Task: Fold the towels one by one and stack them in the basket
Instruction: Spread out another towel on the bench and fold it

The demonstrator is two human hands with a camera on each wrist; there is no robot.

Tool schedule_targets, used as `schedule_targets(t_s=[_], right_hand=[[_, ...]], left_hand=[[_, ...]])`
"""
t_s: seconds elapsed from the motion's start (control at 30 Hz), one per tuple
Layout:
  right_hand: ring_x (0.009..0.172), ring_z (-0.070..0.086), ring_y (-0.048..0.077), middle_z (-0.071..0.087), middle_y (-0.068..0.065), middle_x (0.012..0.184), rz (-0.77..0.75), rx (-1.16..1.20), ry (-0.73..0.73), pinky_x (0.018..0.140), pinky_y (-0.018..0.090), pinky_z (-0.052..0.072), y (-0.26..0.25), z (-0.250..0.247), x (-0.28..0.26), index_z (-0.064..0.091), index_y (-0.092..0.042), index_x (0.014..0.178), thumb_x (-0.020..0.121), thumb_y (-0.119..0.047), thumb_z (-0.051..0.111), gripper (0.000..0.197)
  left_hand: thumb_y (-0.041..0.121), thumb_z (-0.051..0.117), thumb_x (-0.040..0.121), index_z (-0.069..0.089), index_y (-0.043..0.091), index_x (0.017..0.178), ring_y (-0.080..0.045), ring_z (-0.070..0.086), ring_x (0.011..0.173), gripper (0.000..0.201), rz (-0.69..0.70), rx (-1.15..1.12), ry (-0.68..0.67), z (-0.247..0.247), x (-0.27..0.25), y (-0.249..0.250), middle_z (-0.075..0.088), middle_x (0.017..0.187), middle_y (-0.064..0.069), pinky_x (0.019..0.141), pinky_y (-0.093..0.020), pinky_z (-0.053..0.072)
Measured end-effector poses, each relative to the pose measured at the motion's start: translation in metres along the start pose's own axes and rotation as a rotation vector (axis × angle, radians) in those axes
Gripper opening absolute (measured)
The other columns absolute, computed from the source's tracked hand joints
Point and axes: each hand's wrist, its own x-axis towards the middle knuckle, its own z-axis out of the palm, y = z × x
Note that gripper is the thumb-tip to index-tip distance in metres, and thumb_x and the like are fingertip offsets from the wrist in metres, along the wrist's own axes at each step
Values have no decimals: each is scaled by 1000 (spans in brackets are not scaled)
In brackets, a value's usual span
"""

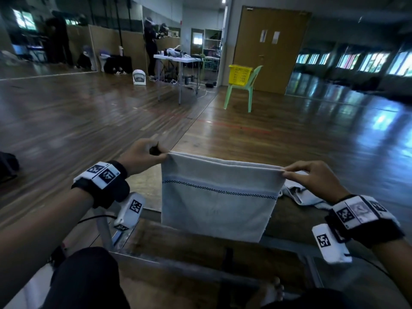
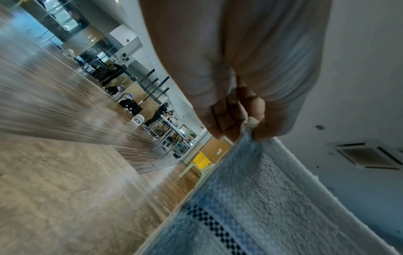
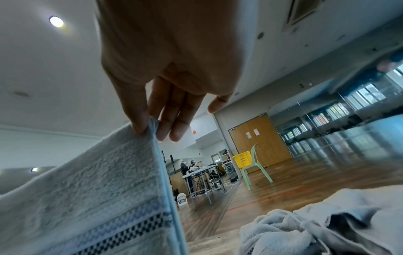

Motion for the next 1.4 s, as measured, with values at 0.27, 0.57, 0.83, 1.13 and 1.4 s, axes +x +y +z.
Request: schedule_targets(t_s=[0.27,0.57,0.83,1.13,1.4], right_hand=[[80,63,5,70,-6,81,-38,336,116,74,16,52,-13,-23,-23,66,-27,89,83,-3,66,24],[76,63,-6,68,-6,88,-74,242,-12,71,8,51,-30,-47,-38,66,-26,88,88,-11,60,16],[75,64,-3,71,-17,80,-62,201,-44,69,9,50,-39,-45,-34,68,-24,86,87,-17,62,9],[67,61,-3,70,-4,74,-40,212,-90,64,7,48,-39,-33,-20,68,-14,85,83,-20,63,8],[63,60,-6,67,2,78,-6,202,-202,59,9,48,-32,-1,-16,65,-7,88,86,-8,61,4]], left_hand=[[6,63,87,62,-3,88,-31,59,80,9,123,4,16,-18,-19,42,65,93,-26,74,-50,50],[4,64,84,60,9,105,-24,62,90,22,280,133,-24,-32,-28,60,64,97,-12,77,-25,51],[3,61,86,68,8,94,-15,59,79,12,434,441,-32,-39,-28,54,65,90,-6,69,-13,43],[38,59,86,56,17,80,3,59,65,22,309,156,-210,-47,-29,30,66,76,19,60,-8,43],[71,63,65,63,7,103,-16,66,92,74,206,-90,-253,-45,-24,-11,71,98,-10,80,-24,52]])
